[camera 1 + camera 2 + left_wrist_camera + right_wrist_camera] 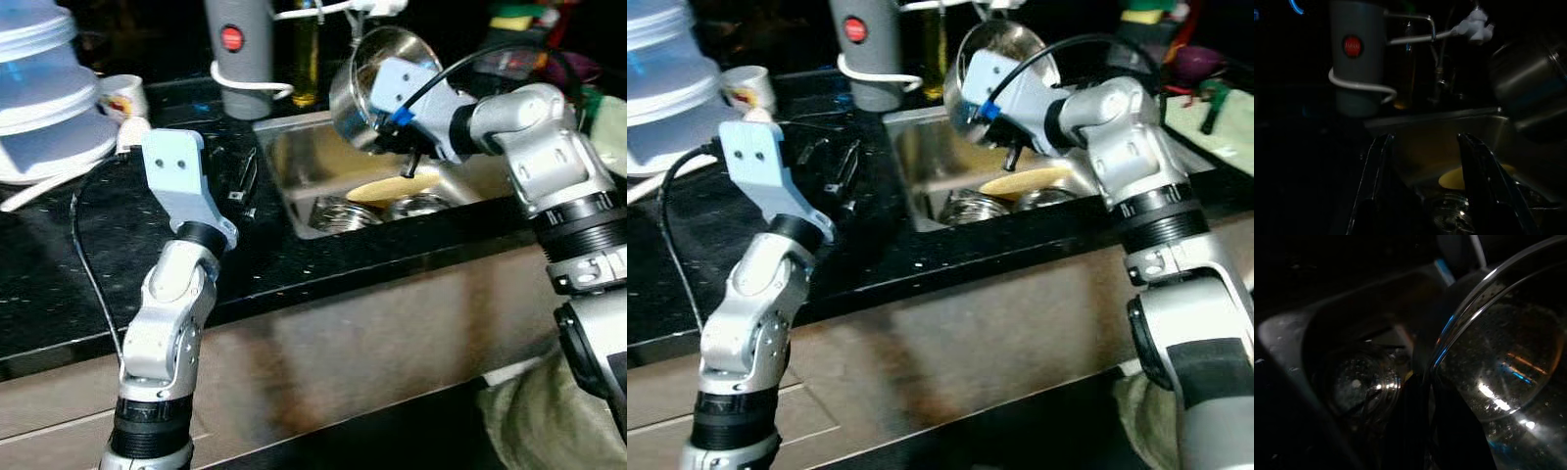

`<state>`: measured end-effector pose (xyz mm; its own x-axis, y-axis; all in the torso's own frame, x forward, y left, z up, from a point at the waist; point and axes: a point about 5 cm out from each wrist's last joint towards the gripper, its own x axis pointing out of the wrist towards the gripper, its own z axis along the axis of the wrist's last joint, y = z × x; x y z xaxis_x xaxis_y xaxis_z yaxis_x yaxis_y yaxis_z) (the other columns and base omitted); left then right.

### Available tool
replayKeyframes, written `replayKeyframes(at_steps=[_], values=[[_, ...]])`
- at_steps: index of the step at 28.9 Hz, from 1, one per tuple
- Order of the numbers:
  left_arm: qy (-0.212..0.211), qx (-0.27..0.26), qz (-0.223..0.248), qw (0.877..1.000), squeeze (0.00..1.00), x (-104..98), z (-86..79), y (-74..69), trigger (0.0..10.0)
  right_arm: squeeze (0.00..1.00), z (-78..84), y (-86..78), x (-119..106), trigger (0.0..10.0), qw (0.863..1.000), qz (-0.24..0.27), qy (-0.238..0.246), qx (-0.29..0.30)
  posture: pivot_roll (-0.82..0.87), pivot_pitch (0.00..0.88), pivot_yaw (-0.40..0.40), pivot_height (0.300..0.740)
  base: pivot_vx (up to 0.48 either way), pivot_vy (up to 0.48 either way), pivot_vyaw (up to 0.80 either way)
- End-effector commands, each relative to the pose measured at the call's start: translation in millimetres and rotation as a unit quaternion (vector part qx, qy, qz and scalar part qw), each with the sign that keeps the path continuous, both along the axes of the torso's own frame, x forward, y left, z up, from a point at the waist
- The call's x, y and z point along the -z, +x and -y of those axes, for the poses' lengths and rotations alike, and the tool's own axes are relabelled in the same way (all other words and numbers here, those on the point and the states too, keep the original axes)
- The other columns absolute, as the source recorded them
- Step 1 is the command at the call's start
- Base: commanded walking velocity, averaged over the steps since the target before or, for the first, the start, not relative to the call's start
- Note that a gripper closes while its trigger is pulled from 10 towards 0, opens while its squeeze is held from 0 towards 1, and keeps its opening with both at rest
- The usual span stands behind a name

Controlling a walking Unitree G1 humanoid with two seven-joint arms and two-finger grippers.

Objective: Kitchen organization

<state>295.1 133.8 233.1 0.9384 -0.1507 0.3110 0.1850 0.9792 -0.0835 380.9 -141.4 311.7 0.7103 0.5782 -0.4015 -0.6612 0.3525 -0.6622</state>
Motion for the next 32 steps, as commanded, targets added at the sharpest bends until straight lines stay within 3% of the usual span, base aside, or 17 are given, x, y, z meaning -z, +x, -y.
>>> replayKeyframes(at_steps=[1, 10, 32], values=[[-0.002, 0.004, 0.0, 1.0, 0.0, -0.3, 1.2, -0.9, 10.0, 0.0, -1.9, -1.3, 1.0, 10.0, 1.0, 0.0, 0.007, -0.003, -0.1, 0.0, -0.033, 0.732, 0.0, -0.382, 0.0], [-0.004, -0.002, 0.002, 1.0, 0.0, -2.1, -1.8, -0.2, 10.0, 0.0, -3.1, -1.0, 7.0, 10.0, 1.0, -0.007, 0.014, -0.001, -0.1, 0.0, -0.031, 0.732, 0.0, -0.38, 0.0], [-0.027, -0.026, -0.001, 0.999, 0.0, -3.6, -10.1, 3.3, 10.0, 0.0, -0.8, -0.6, 8.0, 10.0, 1.0, -0.004, 0.013, 0.006, -0.1, 0.0, -0.03, 0.732, 0.0, 0.0, 0.0]])
